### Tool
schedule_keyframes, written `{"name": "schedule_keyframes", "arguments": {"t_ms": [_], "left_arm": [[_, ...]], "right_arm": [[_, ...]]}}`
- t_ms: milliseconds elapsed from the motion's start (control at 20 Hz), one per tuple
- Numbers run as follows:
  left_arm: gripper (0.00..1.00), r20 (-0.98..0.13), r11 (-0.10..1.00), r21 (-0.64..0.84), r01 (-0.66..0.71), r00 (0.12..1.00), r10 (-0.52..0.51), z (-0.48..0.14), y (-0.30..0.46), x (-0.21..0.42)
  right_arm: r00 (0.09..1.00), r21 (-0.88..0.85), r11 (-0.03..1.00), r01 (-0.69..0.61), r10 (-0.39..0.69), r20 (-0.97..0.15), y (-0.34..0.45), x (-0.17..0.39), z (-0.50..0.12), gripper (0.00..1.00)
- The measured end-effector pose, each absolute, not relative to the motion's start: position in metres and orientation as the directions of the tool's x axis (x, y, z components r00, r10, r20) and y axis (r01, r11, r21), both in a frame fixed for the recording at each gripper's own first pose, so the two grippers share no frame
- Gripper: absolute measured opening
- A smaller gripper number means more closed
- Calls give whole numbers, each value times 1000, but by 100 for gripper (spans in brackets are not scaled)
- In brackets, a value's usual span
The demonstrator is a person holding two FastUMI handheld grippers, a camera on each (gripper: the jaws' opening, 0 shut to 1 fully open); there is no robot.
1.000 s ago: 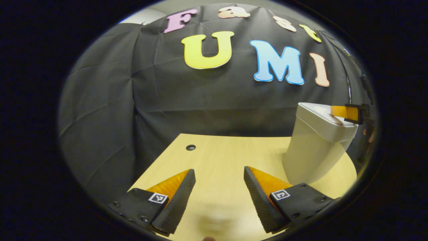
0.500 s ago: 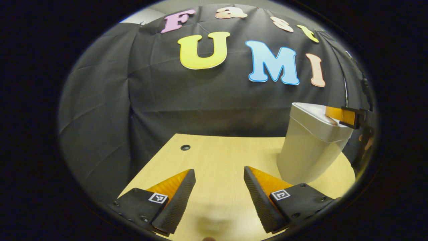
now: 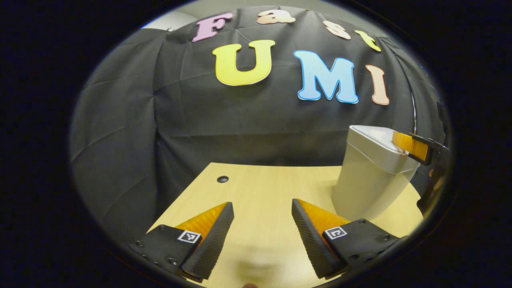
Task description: Press the lid of the desktop garbage bin to open it, pick up the crumpled paper on the desktop and throw it into the bin, then pick up the pop can on the desktop and drop it into the bin, and finally close the garbage bin lid.
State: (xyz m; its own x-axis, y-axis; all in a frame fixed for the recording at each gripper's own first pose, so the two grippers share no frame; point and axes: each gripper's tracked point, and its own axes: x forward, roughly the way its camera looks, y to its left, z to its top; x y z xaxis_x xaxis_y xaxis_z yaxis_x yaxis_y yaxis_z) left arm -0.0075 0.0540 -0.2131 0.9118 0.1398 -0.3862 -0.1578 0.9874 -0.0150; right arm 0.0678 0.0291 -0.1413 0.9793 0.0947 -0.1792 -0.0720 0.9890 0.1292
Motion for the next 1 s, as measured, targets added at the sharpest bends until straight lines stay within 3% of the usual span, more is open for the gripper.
{"name": "schedule_keyframes", "arguments": {"t_ms": [150, 250, 300, 650, 1000], "left_arm": [[96, -372, 988, -7, -154, 918, 140, -206, 54, -5], [100, -358, 988, 8, -153, 922, 146, -200, 57, -5], [97, -352, 988, 14, -153, 924, 148, -197, 58, -4], [100, -300, 986, -2, -164, 941, 156, -170, 67, -3], [100, -195, 983, -43, -179, 966, 167, -108, 76, 10]], "right_arm": [[983, 126, 990, -71, 91, -162, 29, 68, -139, 96], [984, 127, 989, -71, 90, -156, 29, 69, -139, 96], [984, 130, 989, -71, 91, -153, 28, 69, -139, 96], [980, 118, 990, -83, 103, -171, 26, 69, -135, 95], [995, 123, 991, -59, 69, -74, 10, 53, -78, 94]]}}
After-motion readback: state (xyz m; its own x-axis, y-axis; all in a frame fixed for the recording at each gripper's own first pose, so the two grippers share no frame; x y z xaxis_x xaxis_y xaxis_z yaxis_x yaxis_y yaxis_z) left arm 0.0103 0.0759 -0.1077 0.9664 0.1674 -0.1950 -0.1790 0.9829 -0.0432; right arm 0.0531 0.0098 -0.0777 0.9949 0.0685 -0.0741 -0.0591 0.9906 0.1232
